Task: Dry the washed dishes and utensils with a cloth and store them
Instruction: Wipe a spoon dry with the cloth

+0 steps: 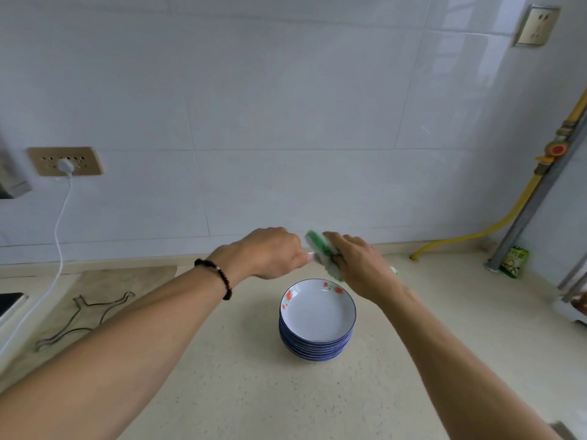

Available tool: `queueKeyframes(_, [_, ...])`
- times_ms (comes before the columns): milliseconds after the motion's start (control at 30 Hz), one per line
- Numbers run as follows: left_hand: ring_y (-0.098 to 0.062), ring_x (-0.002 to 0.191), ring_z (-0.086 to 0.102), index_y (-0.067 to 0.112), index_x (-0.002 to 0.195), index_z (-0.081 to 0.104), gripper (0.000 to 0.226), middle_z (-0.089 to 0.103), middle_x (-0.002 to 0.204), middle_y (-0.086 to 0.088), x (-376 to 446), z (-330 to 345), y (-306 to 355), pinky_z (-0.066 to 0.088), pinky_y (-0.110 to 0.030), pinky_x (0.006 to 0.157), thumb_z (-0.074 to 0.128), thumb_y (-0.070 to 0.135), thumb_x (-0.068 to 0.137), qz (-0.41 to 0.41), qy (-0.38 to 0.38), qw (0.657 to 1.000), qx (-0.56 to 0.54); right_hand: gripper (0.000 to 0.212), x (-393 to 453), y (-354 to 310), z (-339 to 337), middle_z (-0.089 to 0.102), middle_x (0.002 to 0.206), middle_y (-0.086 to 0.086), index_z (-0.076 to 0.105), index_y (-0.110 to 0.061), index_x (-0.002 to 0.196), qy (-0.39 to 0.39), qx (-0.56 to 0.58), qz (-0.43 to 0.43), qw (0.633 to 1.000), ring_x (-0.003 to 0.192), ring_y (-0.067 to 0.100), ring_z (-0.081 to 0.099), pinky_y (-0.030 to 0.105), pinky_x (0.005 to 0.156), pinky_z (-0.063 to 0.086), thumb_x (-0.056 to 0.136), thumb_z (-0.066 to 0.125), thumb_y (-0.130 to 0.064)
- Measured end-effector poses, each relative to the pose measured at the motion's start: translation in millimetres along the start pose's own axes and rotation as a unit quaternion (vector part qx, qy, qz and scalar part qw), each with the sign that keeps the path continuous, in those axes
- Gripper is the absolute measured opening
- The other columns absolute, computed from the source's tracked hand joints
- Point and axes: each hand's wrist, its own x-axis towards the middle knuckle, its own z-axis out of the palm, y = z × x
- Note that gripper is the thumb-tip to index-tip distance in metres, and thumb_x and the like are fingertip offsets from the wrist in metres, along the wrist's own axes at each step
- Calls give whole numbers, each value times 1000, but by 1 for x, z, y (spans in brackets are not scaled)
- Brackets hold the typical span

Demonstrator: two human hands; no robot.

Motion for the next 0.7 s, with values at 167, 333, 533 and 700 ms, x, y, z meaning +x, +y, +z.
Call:
queueKeyframes(167, [-15,55,35,18,63,35,51,37,63,2,-1,-1,9,31,-34,64,33,42,107,33,20,996,76,4,0,-10,0,57,86,1,48,-16,93,-39,-14,-126,991,82,29,55,44,75,49,90,45,-17])
queueKeyframes(333, [-18,51,28,12,59,29,56,32,56,-2,-3,6,0,26,-36,56,37,41,106,59,64,994,-66,13,1,12,-9,59,67,-7,56,-17,81,35,160,73,984,63,15,53,21,56,40,90,61,-9])
queueKeyframes(533, [-19,55,33,14,59,31,55,34,58,0,3,10,1,27,-35,56,39,41,106,23,46,997,-60,5,0,2,4,63,87,4,58,-11,96,-9,100,30,994,79,27,56,37,67,42,93,54,-11])
queueKeyframes(700, [-25,68,43,15,68,45,50,40,64,2,3,15,3,32,-35,64,32,43,107,32,30,998,38,24,-2,-6,7,71,78,-8,63,-19,88,-49,160,9,986,74,13,65,26,66,46,87,48,0])
